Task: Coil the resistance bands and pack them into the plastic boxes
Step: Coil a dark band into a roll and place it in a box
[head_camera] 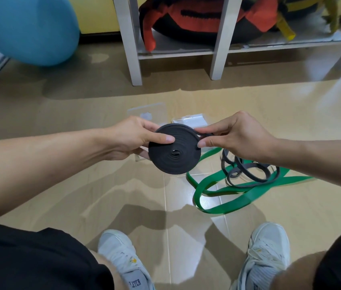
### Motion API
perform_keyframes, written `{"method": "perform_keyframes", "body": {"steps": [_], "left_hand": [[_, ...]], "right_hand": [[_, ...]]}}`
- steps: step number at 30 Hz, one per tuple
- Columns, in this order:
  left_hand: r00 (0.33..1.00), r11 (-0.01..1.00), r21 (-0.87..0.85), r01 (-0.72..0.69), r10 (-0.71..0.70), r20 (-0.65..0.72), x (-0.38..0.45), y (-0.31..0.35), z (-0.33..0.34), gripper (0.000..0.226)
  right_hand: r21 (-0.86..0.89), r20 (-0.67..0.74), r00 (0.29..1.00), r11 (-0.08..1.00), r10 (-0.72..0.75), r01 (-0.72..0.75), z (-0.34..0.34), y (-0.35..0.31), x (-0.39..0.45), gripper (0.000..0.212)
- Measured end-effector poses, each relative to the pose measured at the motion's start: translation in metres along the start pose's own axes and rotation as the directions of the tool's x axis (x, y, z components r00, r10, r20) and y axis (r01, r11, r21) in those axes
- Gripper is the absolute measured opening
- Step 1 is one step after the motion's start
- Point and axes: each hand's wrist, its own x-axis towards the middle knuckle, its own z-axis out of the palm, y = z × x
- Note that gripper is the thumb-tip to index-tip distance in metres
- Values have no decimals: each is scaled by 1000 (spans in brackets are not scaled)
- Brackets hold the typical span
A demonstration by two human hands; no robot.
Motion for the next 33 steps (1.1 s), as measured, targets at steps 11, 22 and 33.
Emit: {"method": "perform_keyframes", "body": {"steps": [11,22,33], "left_hand": [[959,996,-42,74,-60,277,-8,-3,13,32],[989,991,85,-103,92,117,-2,-5,25,23],[996,996,-43,-76,78,33,0,-6,31,32]], "right_hand": [[147,83,994,986,73,-84,15,-4,-2,32],[167,38,991,977,127,-131,22,-3,0,37],[243,-32,980,953,194,-181,30,-4,-2,57]]}}
